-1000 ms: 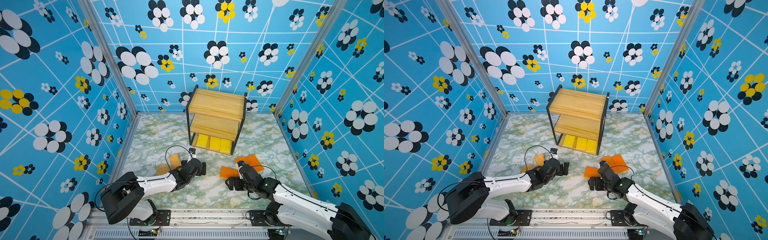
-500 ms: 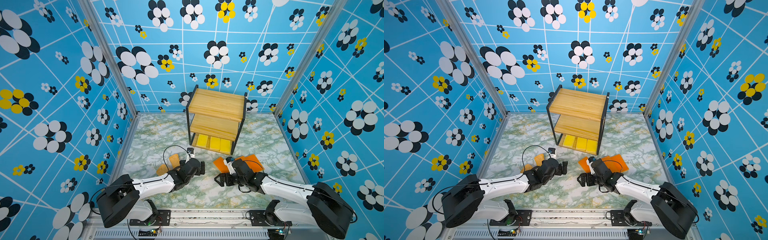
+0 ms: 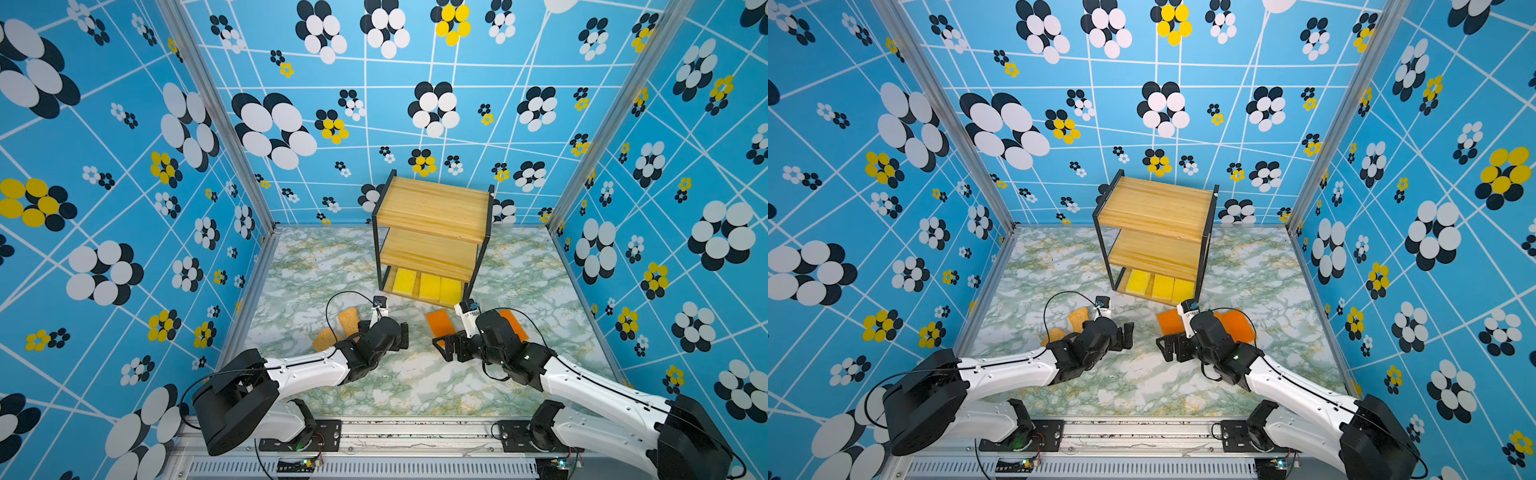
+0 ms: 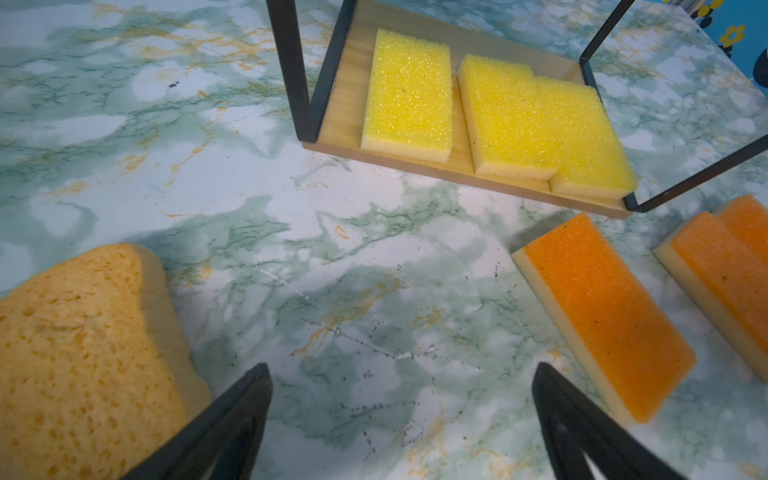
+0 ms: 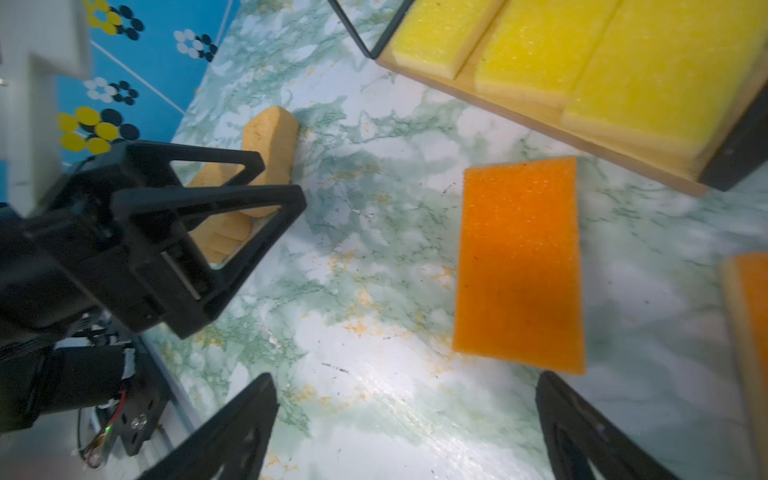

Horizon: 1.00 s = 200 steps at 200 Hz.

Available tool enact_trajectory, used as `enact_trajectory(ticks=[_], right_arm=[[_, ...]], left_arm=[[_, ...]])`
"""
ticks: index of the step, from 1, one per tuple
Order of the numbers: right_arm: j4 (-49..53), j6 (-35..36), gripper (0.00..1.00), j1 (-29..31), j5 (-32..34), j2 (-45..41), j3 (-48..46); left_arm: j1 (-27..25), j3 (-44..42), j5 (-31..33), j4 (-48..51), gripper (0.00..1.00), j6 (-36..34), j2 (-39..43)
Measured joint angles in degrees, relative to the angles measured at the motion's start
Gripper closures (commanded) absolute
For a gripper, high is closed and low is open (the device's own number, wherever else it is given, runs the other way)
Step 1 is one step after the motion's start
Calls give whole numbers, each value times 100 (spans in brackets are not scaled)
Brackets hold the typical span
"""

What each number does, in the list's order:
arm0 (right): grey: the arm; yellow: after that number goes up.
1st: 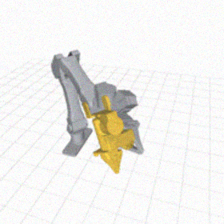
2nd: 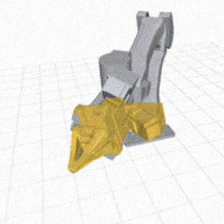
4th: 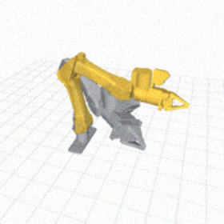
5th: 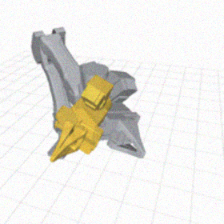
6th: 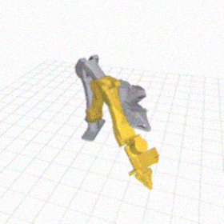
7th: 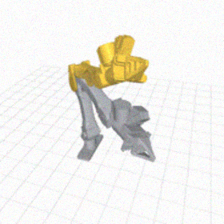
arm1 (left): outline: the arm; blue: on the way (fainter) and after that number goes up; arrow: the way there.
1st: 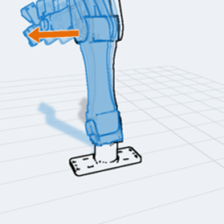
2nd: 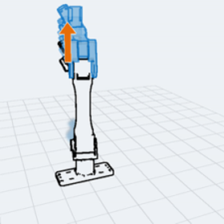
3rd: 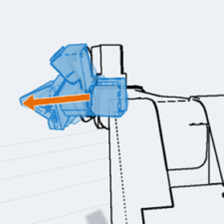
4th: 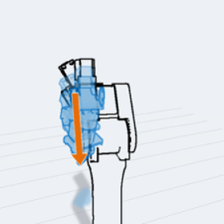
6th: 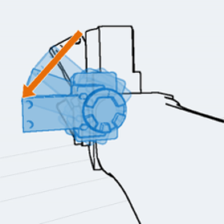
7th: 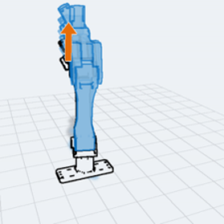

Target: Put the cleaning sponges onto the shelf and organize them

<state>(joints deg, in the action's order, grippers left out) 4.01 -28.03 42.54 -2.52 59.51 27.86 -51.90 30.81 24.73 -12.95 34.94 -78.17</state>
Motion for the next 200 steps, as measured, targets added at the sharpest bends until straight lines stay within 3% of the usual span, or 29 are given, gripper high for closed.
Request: enact_trajectory(ticks=[36,71,148,200], right_arm=[[186,-74,1,-44,697,210,0],[103,-116,1,-85,955,468,0],[-636,-188,1,-96,748,1561,57],[-1322,-337,1,-96,129,2068,116]], left_arm=[[-114,2,-120,-199,1,2,-284],[-262,28,-164,-269,1,2,-431],[-299,37,-160,-339,1,4,-433],[-299,33,-109,-334,1,52,-367]])
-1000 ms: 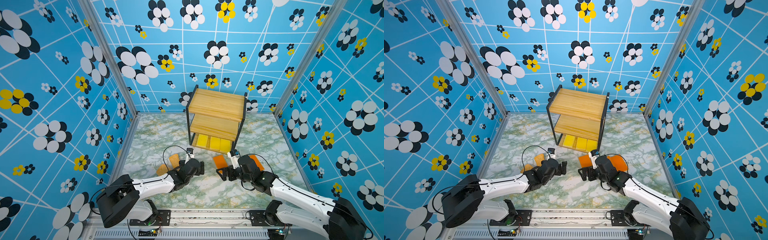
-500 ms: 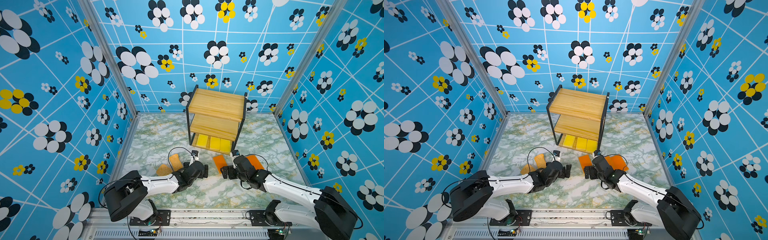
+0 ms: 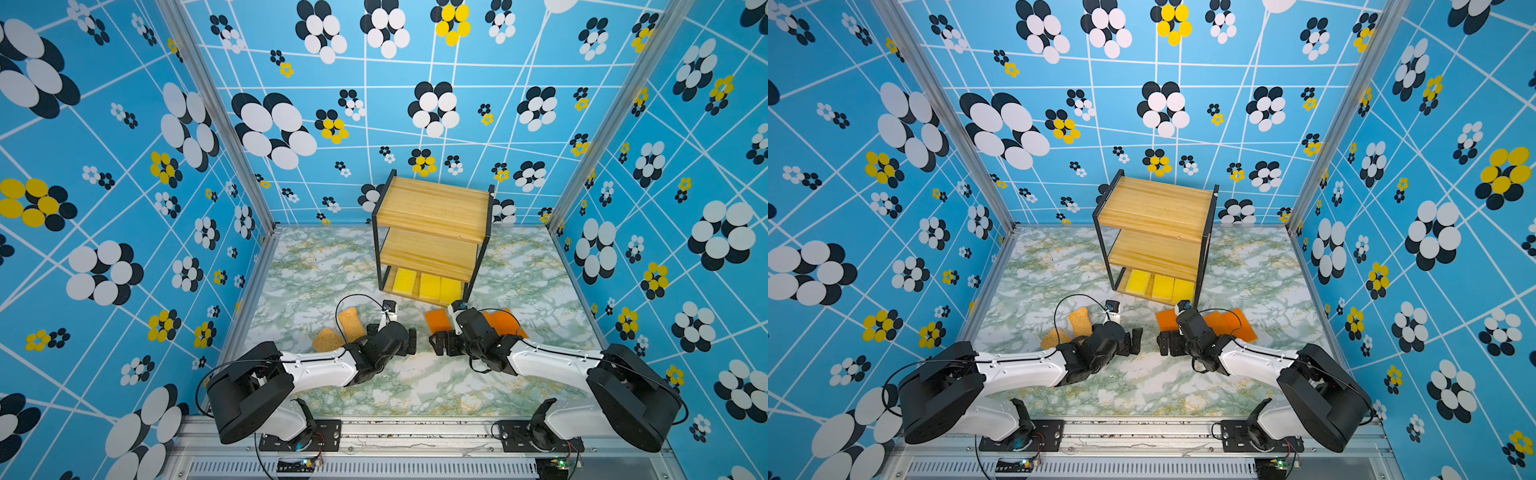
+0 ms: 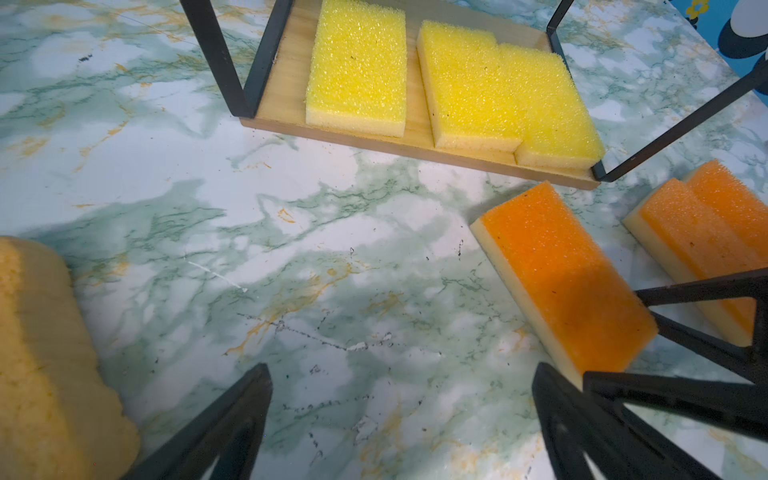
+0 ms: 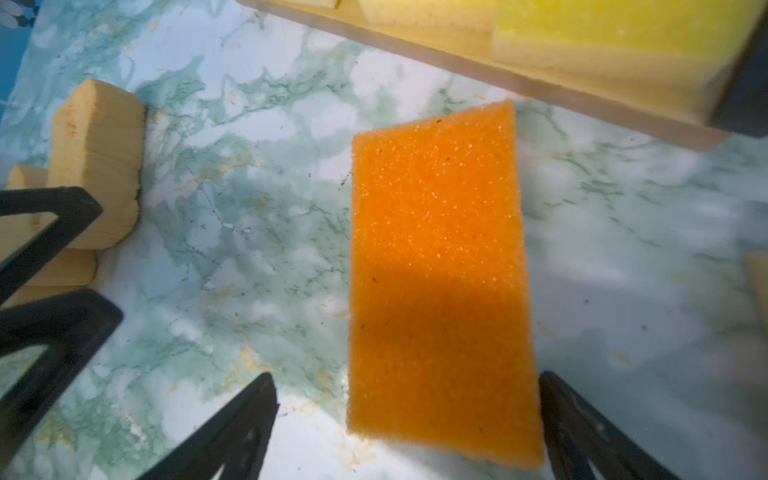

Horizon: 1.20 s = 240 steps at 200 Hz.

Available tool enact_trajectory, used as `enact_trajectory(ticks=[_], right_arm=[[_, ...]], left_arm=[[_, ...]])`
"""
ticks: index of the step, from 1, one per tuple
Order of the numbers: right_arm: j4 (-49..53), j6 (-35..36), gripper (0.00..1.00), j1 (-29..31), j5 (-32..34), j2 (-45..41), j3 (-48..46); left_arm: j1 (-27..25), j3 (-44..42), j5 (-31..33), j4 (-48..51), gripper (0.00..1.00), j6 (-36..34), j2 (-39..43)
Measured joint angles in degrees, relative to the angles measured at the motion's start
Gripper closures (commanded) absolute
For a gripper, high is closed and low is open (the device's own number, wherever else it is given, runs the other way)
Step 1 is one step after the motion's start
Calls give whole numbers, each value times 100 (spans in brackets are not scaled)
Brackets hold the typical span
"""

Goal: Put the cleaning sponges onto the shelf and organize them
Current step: 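Lower the open left gripper around the orange sponge and close it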

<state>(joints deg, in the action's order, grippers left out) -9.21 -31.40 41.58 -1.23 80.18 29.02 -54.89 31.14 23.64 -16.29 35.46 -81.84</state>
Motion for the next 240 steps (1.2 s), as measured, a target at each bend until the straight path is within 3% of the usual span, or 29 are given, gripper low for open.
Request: enact_trajectory(ticks=[36,63,102,145,194,240], right_arm=[[-813,-144,1,0,-968,221,2],[-942,-181,1,0,-1156,129,0],[-199,103,1,-22,-874,-1058,-4],[846,275,1,-411,-393,-2315,2],[1624,269,1,-868,-96,-2671,7],[1810,271,1,-935,-28,-2833,-7]], left_arm=[[-26,-120,55,-2,1,61,142],[-44,-271,55,-50,1,74,173],[-243,-323,-184,-389,1,-203,111],[-382,118,-498,-743,1,-376,-544],[-704,1143,-448,-739,1,-457,-1504],[-874,1366,44,-514,1,-151,-1810]])
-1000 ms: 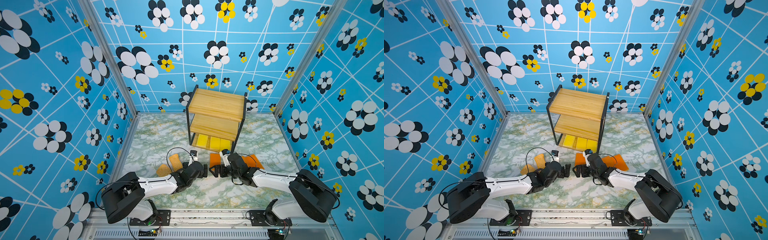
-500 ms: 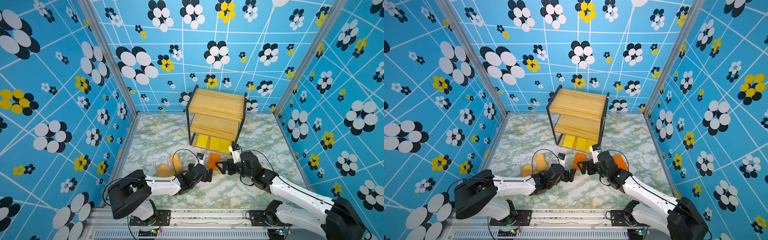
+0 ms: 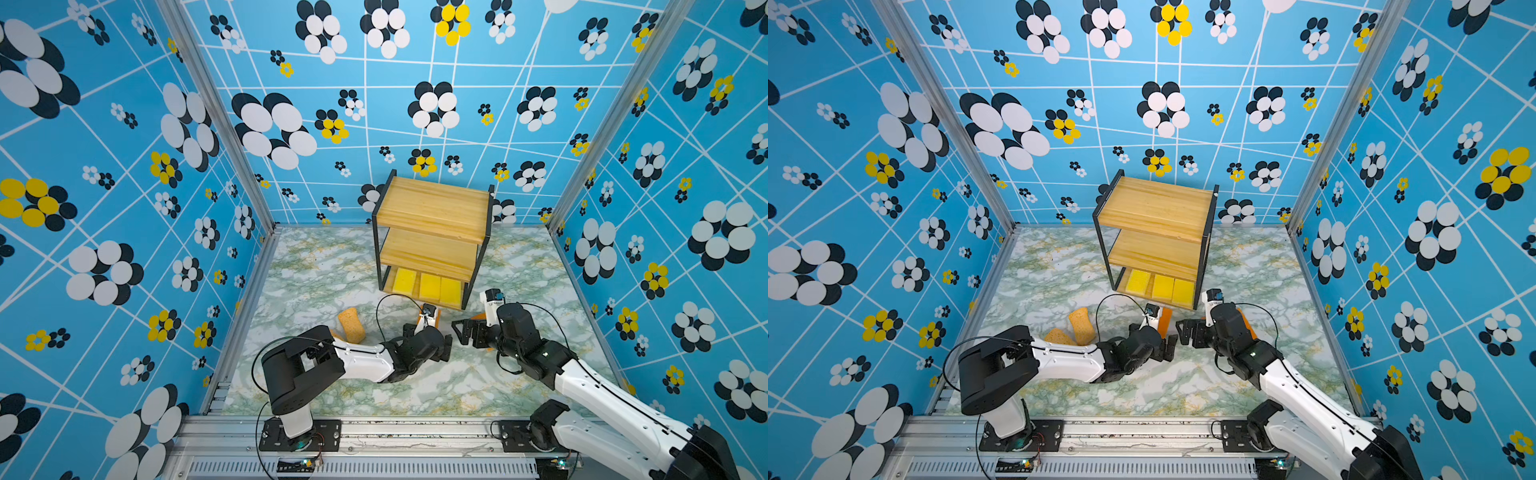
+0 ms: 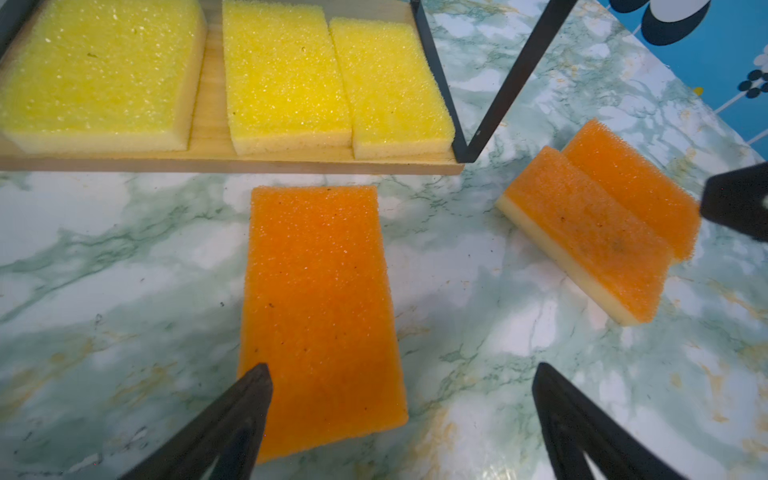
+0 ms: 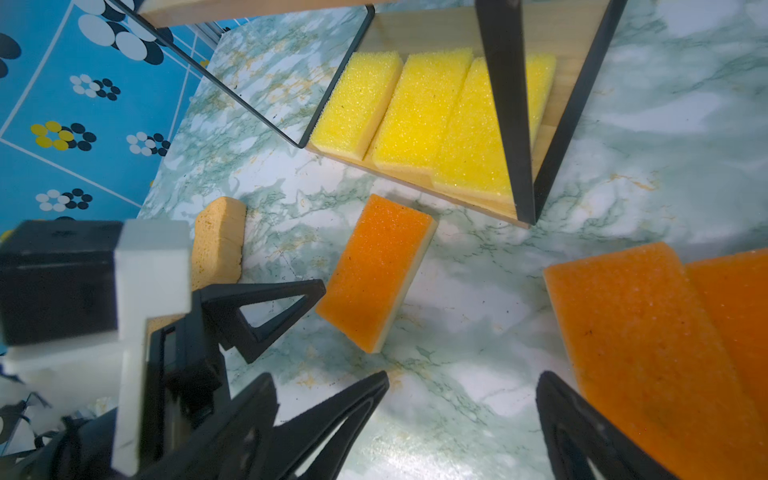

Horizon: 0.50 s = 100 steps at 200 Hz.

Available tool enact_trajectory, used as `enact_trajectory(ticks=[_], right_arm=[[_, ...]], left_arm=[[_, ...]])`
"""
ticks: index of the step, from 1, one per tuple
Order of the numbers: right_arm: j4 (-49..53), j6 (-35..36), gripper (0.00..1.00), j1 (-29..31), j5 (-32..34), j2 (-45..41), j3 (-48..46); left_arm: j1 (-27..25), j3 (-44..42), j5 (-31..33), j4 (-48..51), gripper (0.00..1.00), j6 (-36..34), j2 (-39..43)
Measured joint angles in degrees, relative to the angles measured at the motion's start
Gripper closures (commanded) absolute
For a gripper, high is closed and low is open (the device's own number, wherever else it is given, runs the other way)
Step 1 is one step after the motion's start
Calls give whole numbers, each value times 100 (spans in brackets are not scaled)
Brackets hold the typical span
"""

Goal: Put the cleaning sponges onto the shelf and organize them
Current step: 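Lower the open left gripper around the orange sponge and close it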

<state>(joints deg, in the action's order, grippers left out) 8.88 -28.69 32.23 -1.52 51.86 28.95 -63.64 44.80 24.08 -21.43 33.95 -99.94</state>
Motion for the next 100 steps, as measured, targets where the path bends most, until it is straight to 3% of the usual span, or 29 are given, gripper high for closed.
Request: enact_trajectory(ticks=[61,100], right_arm=[[24,-26,1,-94,83,-212,-227],[59,-28,1,-105,111,-219,-247]], left_arm=[[-20,52,490,483,0,313,-55],[-76,400,538,804,5,396,-509]])
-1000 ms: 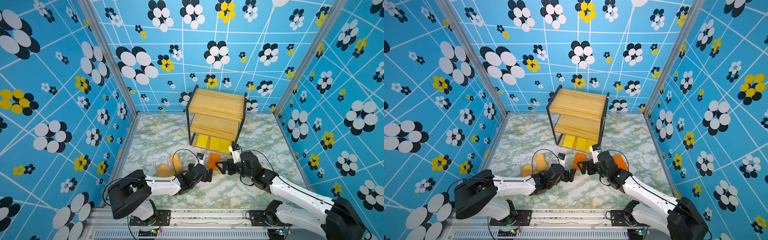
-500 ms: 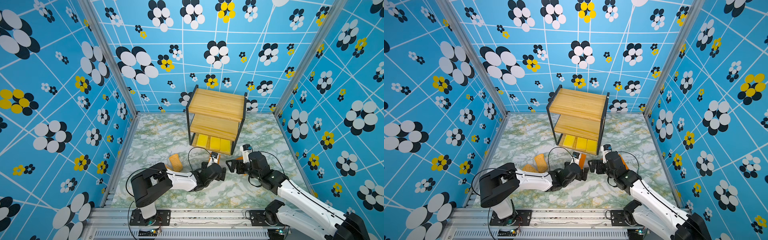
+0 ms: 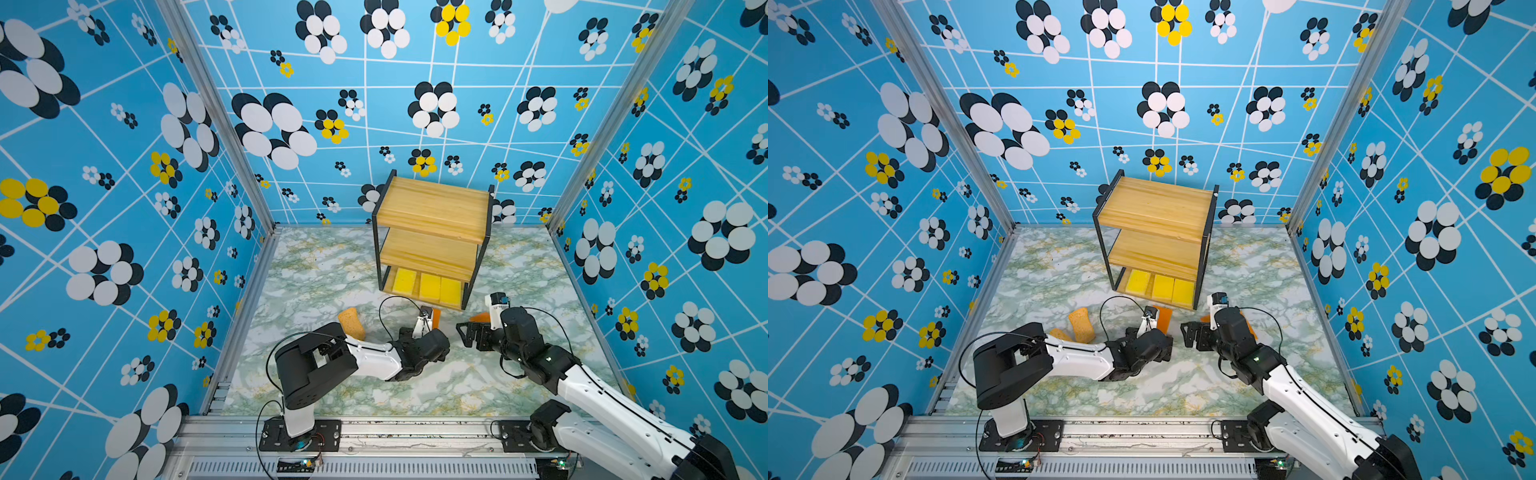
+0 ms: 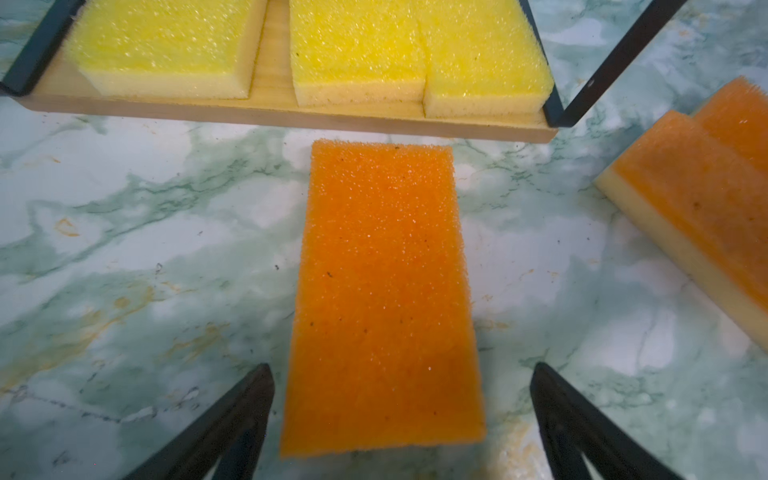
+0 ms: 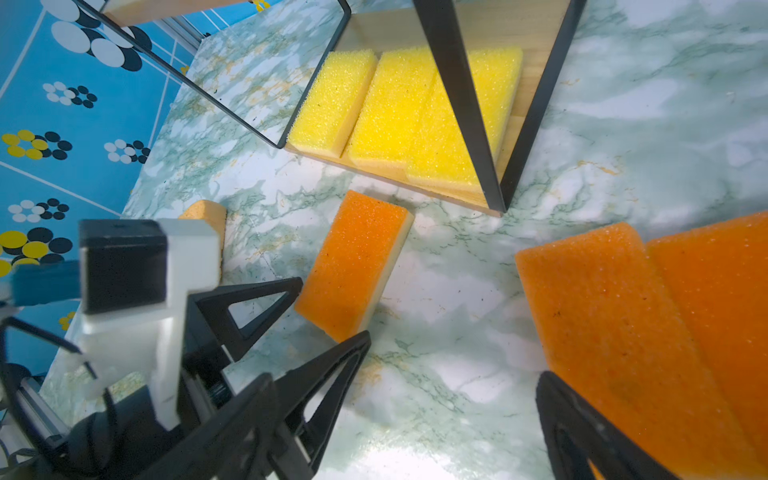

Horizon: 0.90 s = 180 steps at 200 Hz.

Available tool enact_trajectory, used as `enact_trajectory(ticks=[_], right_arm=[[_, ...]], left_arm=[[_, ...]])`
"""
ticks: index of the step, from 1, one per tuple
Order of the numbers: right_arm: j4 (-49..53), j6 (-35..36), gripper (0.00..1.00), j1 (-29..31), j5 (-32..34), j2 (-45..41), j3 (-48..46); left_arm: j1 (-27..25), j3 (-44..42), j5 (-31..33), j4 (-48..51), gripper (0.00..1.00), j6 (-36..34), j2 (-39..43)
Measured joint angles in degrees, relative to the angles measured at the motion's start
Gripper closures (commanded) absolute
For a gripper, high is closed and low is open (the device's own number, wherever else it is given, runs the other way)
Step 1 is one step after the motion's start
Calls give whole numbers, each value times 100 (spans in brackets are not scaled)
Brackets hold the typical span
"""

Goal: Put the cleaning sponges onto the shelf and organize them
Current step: 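Lower the open left gripper around the orange sponge and close it, then lift the orange sponge with the left gripper toward the shelf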

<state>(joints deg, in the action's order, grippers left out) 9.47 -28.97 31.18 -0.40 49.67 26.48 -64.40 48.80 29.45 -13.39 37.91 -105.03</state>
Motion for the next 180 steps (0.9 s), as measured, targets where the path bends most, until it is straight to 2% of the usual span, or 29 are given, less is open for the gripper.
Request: enact_trajectory(ticks=[9,24,128,180], right_arm=[[4,0,1,-4,7,-9,0],[11,0,1,-20,26,-37,0],[2,-39,1,-24,33,-39,-22],[11,-39,1,-26,61,-85,-52]], left_arm=[[-31,9,11,42,7,26,-28],[-85,9,44,157,17,72,-28],[-136,308,341,675,48,308,-175],[-199,177,492,619,51,271,-57]])
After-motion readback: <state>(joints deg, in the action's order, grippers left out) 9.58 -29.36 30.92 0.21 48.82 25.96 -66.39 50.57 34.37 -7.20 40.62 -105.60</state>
